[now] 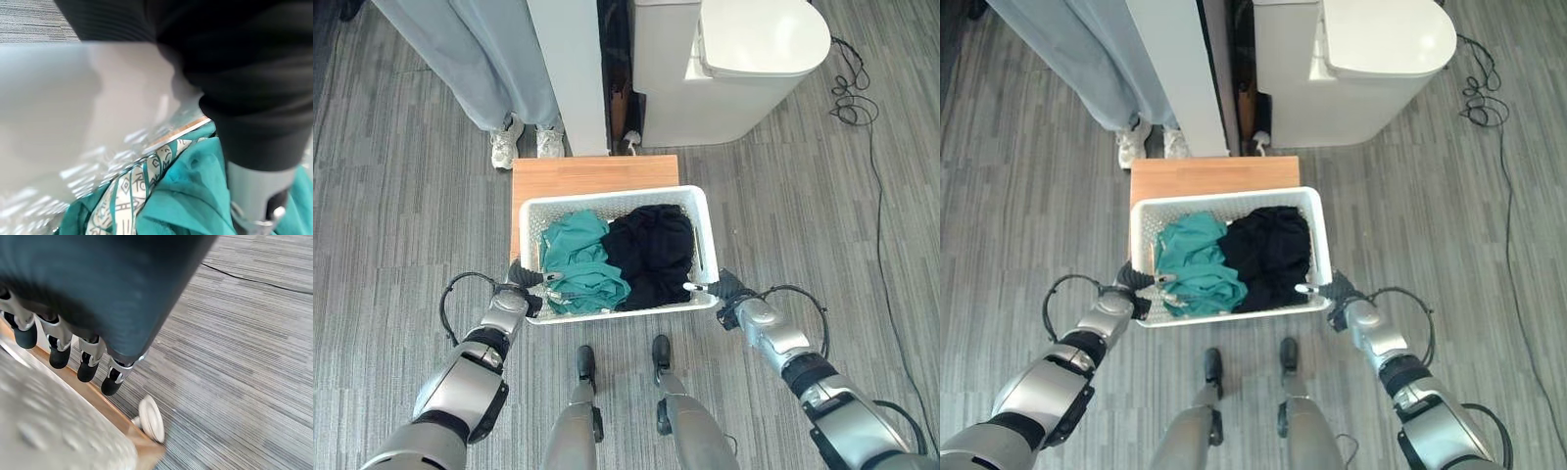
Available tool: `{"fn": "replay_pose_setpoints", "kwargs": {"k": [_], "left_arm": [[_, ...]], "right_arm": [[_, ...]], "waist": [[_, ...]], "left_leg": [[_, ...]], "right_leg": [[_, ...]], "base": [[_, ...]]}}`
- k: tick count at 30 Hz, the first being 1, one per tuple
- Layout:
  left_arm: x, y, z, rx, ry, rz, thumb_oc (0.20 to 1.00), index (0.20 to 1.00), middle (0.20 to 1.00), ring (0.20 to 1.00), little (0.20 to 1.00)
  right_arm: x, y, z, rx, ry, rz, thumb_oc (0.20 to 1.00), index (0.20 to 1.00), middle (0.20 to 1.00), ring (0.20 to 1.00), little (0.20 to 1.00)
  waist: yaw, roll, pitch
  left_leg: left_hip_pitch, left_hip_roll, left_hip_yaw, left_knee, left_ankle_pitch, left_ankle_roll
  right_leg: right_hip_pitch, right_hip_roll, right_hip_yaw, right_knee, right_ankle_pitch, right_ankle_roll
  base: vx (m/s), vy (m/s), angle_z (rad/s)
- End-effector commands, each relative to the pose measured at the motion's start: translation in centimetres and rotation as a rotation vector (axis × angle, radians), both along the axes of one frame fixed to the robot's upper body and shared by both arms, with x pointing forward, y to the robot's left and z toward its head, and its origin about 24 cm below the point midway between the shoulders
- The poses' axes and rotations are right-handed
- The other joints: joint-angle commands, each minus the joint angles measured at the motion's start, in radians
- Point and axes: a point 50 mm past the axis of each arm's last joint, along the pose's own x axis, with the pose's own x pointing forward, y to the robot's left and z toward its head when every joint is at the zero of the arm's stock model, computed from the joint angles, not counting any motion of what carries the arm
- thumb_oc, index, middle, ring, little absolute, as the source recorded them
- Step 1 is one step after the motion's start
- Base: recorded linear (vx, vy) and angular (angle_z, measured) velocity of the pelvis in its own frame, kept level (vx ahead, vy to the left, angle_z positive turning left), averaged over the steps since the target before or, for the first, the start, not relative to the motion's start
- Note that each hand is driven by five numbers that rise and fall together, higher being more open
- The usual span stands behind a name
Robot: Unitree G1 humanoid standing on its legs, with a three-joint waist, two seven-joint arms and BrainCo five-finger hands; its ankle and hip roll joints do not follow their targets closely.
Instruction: Grab the laundry basket,head to the washer,open it,put in the laundry and shut it.
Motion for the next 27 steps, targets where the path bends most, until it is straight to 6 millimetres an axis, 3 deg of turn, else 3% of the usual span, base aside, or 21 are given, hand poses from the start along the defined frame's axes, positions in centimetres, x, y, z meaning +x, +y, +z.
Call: {"fn": "replay_pose_setpoints", "kwargs": {"k": [1, 8, 27], "left_arm": [[-1.2, -1.4, -2.4, 0.007, 0.089, -0.034, 1.000, 1.000, 1.000, 1.000, 1.000], [-1.3, -1.3, -2.5, 0.019, 0.100, -0.040, 1.000, 1.000, 1.000, 1.000, 1.000], [0.6, -1.7, 0.0, 0.032, 0.026, -0.068, 1.000, 1.000, 1.000, 1.000, 1.000]], "right_arm": [[0.7, 1.1, 2.5, 0.080, -0.139, 0.014, 1.000, 1.000, 1.000, 1.000, 1.000], [1.0, -0.2, 3.4, 0.066, -0.166, -0.016, 1.000, 1.000, 1.000, 1.000, 1.000], [2.1, 0.8, 3.5, 0.068, -0.104, 0.044, 1.000, 1.000, 1.000, 1.000, 1.000]], "waist": [[-0.005, -0.046, -0.005], [-0.007, -0.049, -0.006], [0.001, -0.044, 0.018]], "left_leg": [[-0.008, -0.027, -0.058, 0.004, -0.043, 0.015], [-0.013, -0.027, -0.060, 0.004, -0.041, 0.015], [-0.056, -0.031, -0.075, 0.004, -0.020, 0.006]], "right_leg": [[-0.021, -0.067, 0.025, -0.001, -0.007, 0.094], [-0.026, -0.067, 0.027, -0.001, -0.005, 0.093], [-0.060, -0.068, 0.017, -0.001, 0.006, 0.092]], "base": [[0.00, 0.000, 0.00], [0.00, 0.000, 0.00], [0.00, -0.004, 0.02]]}}
